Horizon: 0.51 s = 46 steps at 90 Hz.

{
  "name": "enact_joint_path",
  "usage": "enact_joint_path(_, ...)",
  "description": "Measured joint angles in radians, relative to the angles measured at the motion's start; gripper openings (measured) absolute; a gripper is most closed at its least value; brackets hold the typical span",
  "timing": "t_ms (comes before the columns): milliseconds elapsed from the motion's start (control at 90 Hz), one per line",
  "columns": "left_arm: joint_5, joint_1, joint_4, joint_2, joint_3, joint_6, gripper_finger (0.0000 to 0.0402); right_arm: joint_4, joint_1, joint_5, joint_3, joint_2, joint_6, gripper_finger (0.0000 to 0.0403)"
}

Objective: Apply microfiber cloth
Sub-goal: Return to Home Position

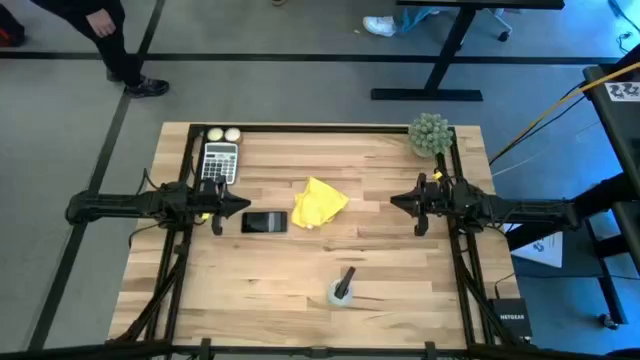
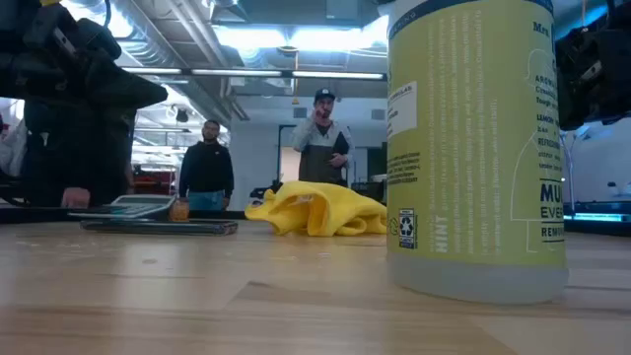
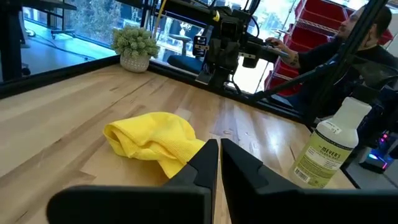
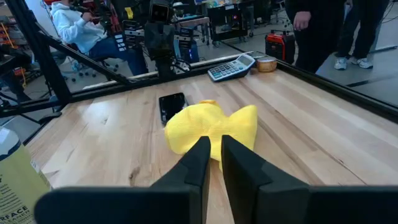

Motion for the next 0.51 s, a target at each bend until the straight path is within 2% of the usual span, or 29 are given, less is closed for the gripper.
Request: enact_joint_path(511, 0.000, 0.000, 0.000, 0.000, 0.000, -0.002, 0.0000, 0.000, 0.000, 0.000, 0.000, 0.000, 0.000, 0.0024)
